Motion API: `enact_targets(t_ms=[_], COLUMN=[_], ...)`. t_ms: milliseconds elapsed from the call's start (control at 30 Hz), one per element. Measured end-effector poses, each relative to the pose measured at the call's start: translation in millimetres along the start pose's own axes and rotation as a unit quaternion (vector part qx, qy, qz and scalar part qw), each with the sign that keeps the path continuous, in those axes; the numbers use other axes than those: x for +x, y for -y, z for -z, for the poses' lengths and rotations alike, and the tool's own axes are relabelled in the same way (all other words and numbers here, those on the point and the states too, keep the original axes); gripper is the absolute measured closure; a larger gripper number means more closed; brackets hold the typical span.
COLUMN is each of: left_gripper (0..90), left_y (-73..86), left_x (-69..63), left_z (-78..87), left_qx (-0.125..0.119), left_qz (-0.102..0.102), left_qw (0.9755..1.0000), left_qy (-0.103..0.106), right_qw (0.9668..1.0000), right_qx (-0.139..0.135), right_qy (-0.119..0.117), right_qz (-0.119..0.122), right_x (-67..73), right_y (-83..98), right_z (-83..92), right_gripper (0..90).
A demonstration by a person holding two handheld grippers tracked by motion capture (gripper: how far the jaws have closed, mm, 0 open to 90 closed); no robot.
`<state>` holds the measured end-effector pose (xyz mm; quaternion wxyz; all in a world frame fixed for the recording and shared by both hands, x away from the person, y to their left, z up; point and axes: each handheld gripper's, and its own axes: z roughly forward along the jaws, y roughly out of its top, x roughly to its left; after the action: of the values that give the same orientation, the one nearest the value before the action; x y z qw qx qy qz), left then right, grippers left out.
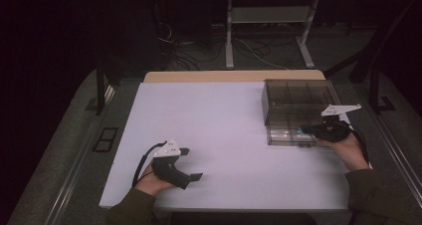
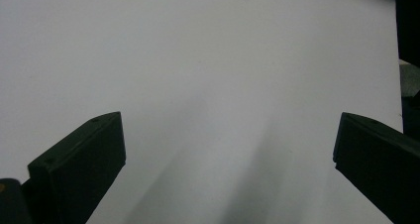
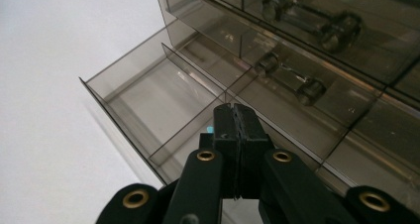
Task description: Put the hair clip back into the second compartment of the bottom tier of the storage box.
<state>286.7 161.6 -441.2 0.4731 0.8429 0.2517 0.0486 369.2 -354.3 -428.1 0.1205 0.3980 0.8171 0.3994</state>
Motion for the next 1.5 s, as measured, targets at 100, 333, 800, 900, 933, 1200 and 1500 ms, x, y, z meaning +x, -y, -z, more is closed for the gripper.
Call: enact_targets(t_ms=[100, 333, 800, 900, 933, 1200, 1500], left_gripper=[0.0, 0.0, 0.0, 0.0, 0.0, 0.0, 0.0], left_y=[0.0, 0.4, 0.4, 0.3, 0.3, 0.5, 0.6], left_x=[0.2, -0.1, -0.2, -0.2, -0.2, -0.4, -0.2], left_z=[-0.1, 0.1, -0.9, -1.1, -1.0, -0.6, -0.9], left_qx=[0.0, 0.003, 0.005, 0.004, 0.004, 0.006, 0.005], left_qz=[0.0, 0.0, -0.001, 0.0, -0.001, -0.003, -0.002], left_qw=[1.0, 1.0, 1.0, 1.0, 1.0, 1.0, 1.0], left_qy=[0.0, 0.0, -0.002, -0.002, -0.001, -0.001, -0.002], right_qw=[1.0, 0.9998, 0.9992, 0.9992, 0.9992, 0.9991, 0.9995], right_qx=[0.004, 0.019, 0.037, 0.037, 0.037, 0.036, 0.016], right_qy=[0.003, 0.006, 0.013, 0.013, 0.013, 0.014, 0.008], right_qz=[-0.002, -0.005, -0.01, -0.011, -0.012, -0.014, -0.026], right_x=[-1.5, -3.4, -3.5, -3.6, -3.8, -3.9, -4.3], right_y=[0.9, 2.7, 2.8, 2.8, 2.9, 2.8, 1.6], right_z=[-2.2, -6.8, -9.9, -10.2, -10.2, -9.7, -4.1], right_gripper=[88.1, 88.1, 87.4, 87.2, 87.0, 83.9, 77.6])
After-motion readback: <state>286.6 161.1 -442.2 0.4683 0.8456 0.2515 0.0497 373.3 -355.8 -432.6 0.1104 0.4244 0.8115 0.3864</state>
